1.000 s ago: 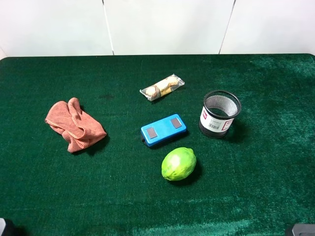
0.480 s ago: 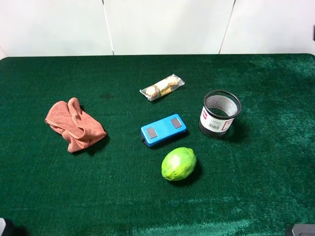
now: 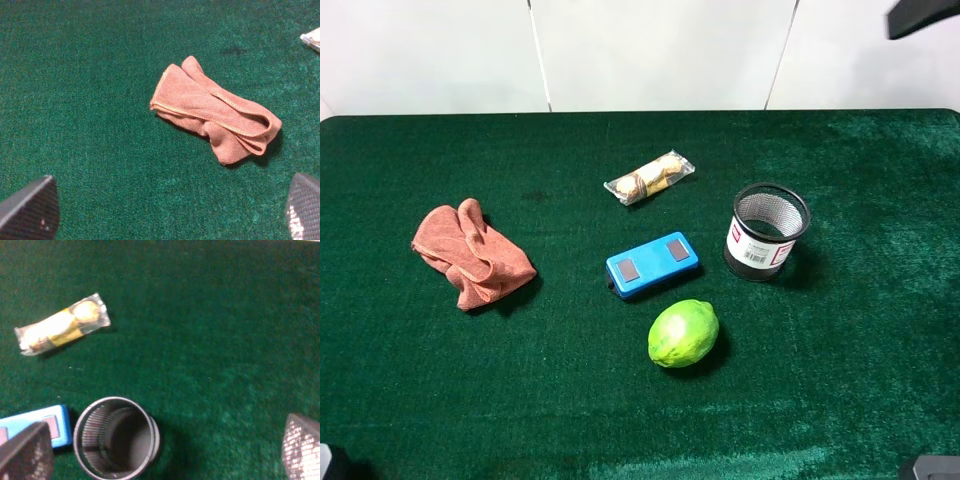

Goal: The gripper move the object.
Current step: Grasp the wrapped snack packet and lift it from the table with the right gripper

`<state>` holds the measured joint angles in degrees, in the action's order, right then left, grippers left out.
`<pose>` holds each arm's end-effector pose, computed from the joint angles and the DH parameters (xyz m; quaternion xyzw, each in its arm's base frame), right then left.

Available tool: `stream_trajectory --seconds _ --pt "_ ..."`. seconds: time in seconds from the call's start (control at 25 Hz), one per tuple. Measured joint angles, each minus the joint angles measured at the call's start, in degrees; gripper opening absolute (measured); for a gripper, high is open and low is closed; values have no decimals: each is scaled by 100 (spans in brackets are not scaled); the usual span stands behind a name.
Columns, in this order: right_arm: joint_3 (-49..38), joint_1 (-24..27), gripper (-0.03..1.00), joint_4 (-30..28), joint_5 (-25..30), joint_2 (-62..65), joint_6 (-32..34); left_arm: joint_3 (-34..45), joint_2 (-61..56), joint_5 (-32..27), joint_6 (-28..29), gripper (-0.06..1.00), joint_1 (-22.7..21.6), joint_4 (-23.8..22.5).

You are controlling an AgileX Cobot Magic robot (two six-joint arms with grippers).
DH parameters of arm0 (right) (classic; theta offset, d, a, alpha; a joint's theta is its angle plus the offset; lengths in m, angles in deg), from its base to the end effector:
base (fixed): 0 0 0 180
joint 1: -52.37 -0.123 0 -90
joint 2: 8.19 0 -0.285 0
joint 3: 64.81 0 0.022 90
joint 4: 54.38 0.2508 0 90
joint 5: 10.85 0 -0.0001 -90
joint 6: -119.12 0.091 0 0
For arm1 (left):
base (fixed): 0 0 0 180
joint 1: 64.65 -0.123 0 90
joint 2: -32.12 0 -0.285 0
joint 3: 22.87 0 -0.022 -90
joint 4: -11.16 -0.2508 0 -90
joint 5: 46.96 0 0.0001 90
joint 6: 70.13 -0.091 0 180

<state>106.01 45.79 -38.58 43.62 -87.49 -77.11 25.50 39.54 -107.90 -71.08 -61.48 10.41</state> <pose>0.2479 0.0489 0.3618 -0.1463 0.9286 0.1045 0.3246 -0.0063 0.0014 0.2780 0.0303 0.8508 -0.0036 0.5245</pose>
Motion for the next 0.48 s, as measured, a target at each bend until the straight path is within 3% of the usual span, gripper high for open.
stream_trajectory --seconds 0.16,0.48 --pt "382 -605 70 -216 -41 -562 195 0 0 0 0 91 0 -17" --pt "1399 -1579 70 -783 -95 -1812 1444 0 0 0 0 91 0 -17"
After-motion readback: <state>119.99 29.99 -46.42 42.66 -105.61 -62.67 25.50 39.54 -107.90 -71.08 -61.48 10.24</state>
